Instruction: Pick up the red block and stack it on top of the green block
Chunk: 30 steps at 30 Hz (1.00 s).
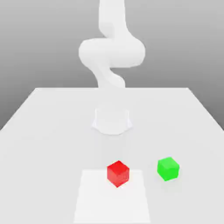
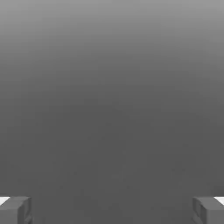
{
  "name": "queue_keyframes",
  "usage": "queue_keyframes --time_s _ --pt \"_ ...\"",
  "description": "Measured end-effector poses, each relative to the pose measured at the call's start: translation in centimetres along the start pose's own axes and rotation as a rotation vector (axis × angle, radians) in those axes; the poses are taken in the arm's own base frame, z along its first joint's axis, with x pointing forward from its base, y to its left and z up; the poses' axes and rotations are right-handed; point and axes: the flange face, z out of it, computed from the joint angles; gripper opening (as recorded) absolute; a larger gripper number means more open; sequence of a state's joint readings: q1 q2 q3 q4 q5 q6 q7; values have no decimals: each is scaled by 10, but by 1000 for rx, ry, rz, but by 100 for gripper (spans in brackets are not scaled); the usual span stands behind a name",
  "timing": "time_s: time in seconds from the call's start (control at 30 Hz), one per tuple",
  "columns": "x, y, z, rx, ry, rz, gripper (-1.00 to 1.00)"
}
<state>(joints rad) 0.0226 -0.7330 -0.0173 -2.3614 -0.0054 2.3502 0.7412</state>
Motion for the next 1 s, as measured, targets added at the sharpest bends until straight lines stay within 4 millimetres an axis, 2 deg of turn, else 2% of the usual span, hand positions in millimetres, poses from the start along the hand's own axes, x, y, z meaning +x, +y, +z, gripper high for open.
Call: queue_keyframes --time_s 0.1,0.23,0.37,0.47,0.57,0.6,0.67,0.8,0.83,1.0 --pt "-20 17 76 -63 -95 -91 0" --pt "-61 49 163 -136 -225 -214 0" --pt "-117 92 235 -202 -365 -343 0" --pt "-168 134 279 -249 -482 -448 0" --pt "-226 184 313 -293 -613 -560 0" --pt "-240 196 323 -301 -639 -582 0" --pt "-256 209 339 -305 -659 -603 0" --pt "-274 229 364 -309 -664 -604 0" --pt "-278 232 368 -309 -665 -604 -100" --pt "-278 232 368 -310 -666 -603 -100"
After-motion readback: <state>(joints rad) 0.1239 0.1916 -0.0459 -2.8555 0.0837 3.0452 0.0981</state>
